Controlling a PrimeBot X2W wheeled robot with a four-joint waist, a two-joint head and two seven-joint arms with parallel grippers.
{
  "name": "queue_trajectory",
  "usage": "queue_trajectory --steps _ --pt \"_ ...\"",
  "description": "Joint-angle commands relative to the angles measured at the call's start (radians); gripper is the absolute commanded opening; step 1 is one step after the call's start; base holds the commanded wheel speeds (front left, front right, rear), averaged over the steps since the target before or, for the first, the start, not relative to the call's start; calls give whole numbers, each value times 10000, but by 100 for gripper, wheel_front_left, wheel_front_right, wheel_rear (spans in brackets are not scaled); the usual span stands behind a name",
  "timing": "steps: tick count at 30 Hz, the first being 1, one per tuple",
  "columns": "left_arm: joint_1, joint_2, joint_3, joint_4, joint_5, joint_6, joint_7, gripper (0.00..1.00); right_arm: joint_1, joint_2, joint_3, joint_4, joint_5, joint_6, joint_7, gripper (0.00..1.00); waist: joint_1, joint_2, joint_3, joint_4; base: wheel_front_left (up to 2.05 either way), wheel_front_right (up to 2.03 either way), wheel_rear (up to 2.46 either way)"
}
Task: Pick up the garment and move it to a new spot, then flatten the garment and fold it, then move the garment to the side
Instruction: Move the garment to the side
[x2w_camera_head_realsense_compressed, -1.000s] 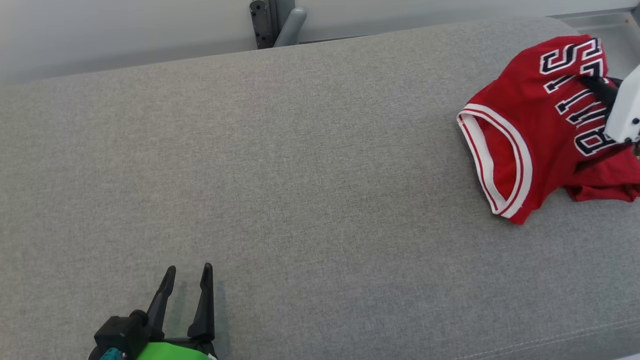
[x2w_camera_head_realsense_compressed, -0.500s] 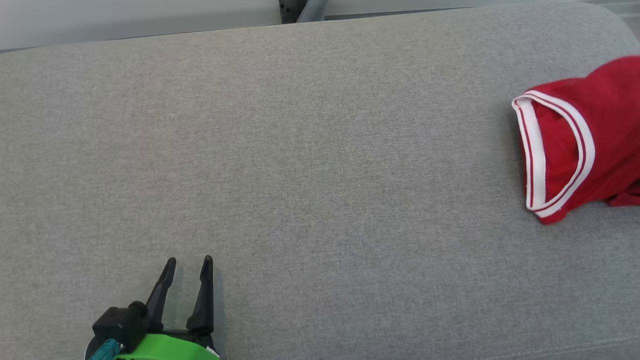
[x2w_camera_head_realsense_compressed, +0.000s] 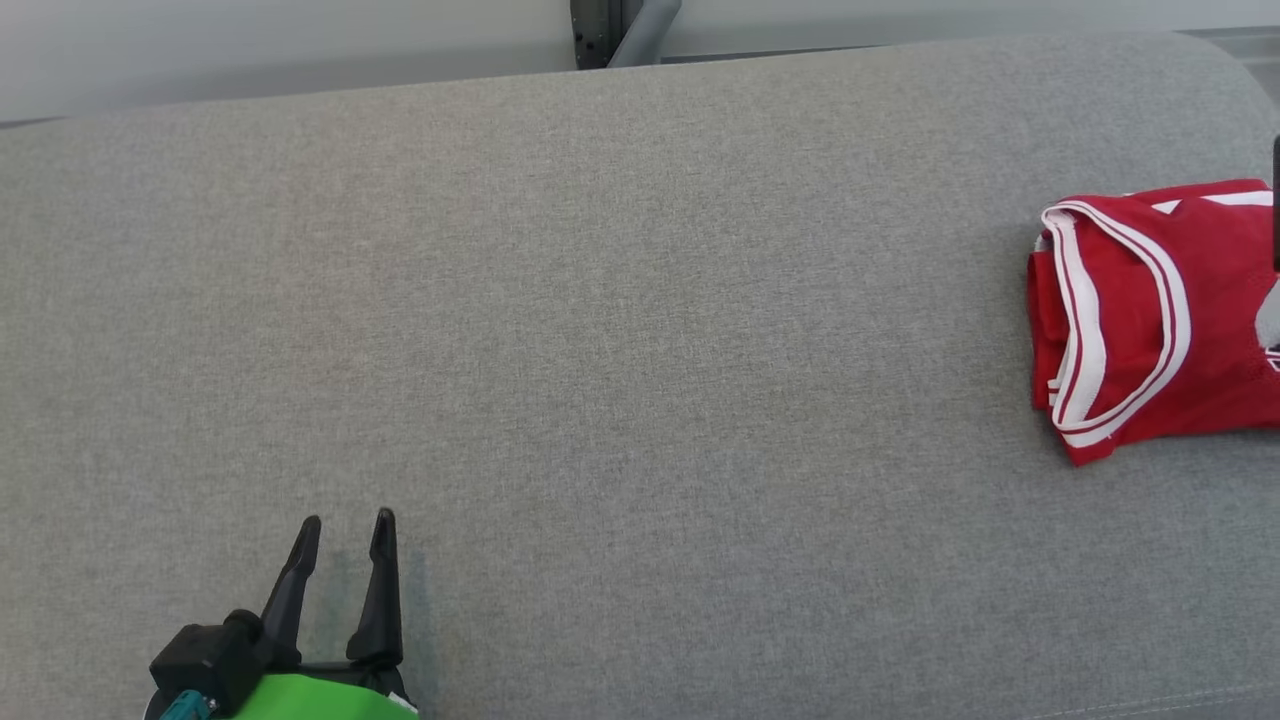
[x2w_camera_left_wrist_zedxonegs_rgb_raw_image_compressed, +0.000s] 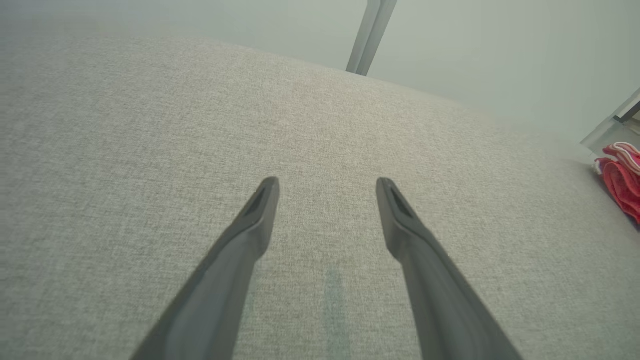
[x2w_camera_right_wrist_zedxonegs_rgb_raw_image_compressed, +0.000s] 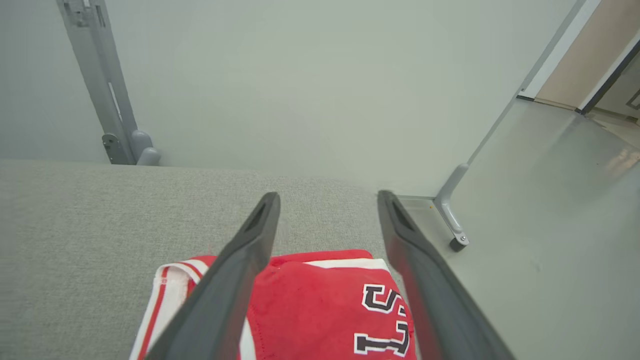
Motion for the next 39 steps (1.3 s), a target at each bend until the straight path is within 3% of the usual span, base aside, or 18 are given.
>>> queue_trajectory --steps 1,10,23,31,39 --pt "92 -46 46 -57 25 11 -28 100 247 26 59 -177 71 -13 -198 100 0 102 -226 -85 0 0 0" --pt "487 -380 945 -302 209 12 -27 100 3314 1093 372 -2739 793 -13 -1745 100 0 102 -1137 -40 0 0 0" --pt "467 -492 1273 195 602 12 -27 100 6465 3454 -247 -4579 -553 -10 -1937 100 0 102 -1932 312 0 0 0" --pt "518 -531 1322 431 686 12 -27 100 7094 3984 305 -4570 -1142 -13 -1939 100 0 102 -2042 500 0 0 0" --pt "436 -534 1217 544 650 12 -27 100 6960 3986 231 -4377 -1325 -13 -1940 100 0 102 -2043 696 0 0 0"
